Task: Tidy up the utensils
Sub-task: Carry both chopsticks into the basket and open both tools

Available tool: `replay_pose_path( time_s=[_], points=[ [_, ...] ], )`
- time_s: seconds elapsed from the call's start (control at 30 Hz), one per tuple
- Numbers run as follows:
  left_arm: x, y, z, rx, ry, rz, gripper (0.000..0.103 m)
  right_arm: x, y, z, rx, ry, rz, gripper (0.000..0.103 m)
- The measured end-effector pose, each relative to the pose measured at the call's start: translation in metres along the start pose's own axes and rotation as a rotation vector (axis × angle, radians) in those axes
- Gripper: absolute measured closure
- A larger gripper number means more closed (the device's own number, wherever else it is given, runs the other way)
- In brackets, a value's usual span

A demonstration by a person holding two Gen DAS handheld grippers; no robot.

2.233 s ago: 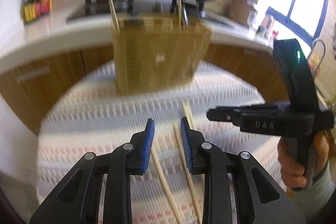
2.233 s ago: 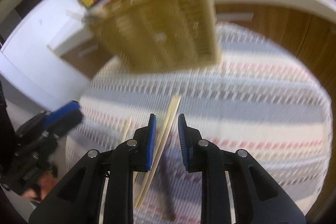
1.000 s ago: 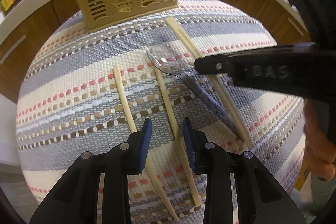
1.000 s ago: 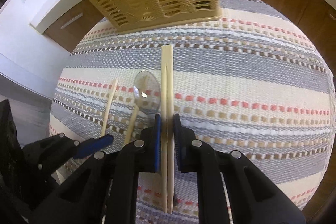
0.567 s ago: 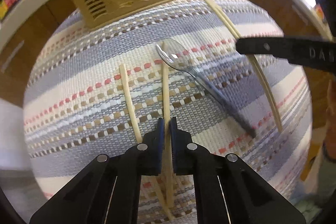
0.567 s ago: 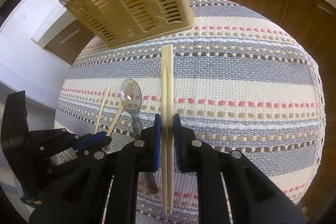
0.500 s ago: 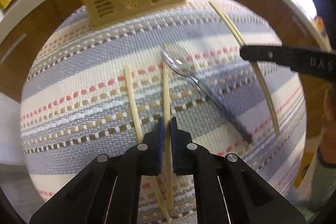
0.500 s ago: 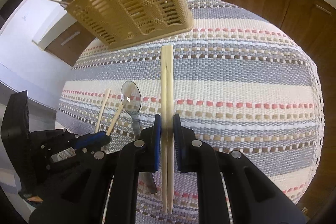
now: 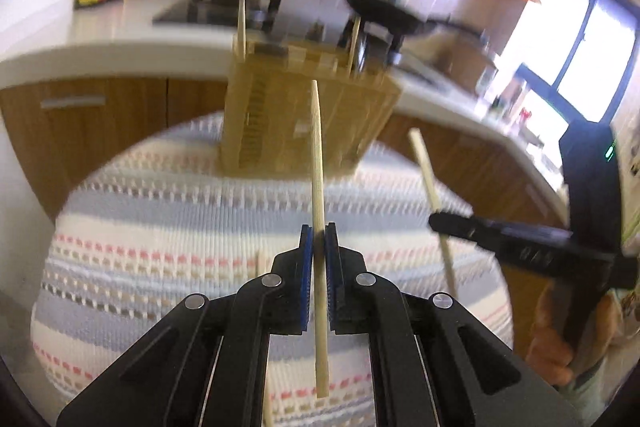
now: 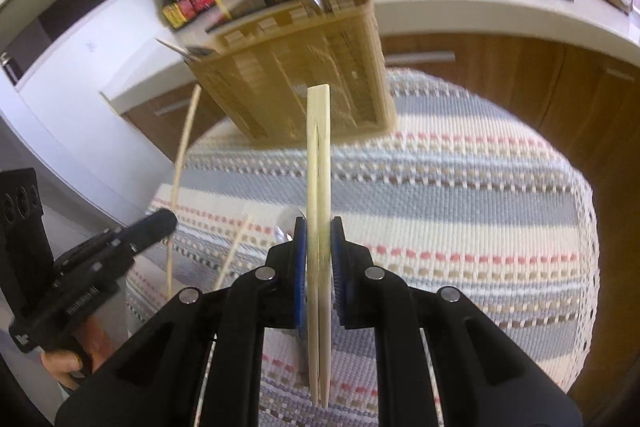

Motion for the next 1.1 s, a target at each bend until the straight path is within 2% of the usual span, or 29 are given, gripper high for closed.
replay_pose_path(
  time_s=[0.17, 0.3, 0.57, 0.67, 0.83, 0.97, 1.1],
  points=[
    [0.031, 0.022, -0.009, -0.020, -0.018, -0.181, 0.099, 0.020, 0.013, -0.001, 0.008, 0.038, -0.123, 0.093],
    [0.046, 0.035, -0.015, -0.058, 0.005, -0.270, 0.099, 0.031, 0.028, -0.004, 0.007, 0.014, -0.209, 0.093],
    [0.049, 0.092, -0.021, -0.080, 0.030, -0.463, 0.099, 0.043, 0.083, -0.007, 0.020, -0.017, -0.372, 0.093],
    [0.037, 0.115, -0.016, -0.065, 0.060, -0.484, 0.099, 0.039, 0.105, -0.009, 0.014, -0.031, -0.421, 0.093],
    [0.013, 0.146, -0.007, -0.058, 0.068, -0.516, 0.099, 0.028, 0.136, -0.009, 0.023, -0.016, -0.474, 0.093],
    [-0.007, 0.155, 0.004, -0.038, 0.071, -0.536, 0.099, 0.016, 0.159, -0.014, -0.002, -0.036, -0.523, 0.093],
    [-0.028, 0.154, 0.009, -0.054, 0.122, -0.544, 0.099, 0.006, 0.176, -0.025, -0.037, 0.002, -0.538, 0.093]
  ],
)
Point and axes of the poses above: each gripper's, at about its wrist camera, not at the fingertips, and x roughly against the way its jaws point, z to its left, y to its top, the point moved 1 cm from there along -x, roughly the way its jaws point, and after that the axes turned 7 degrees about -y, right-handed, at the moved point
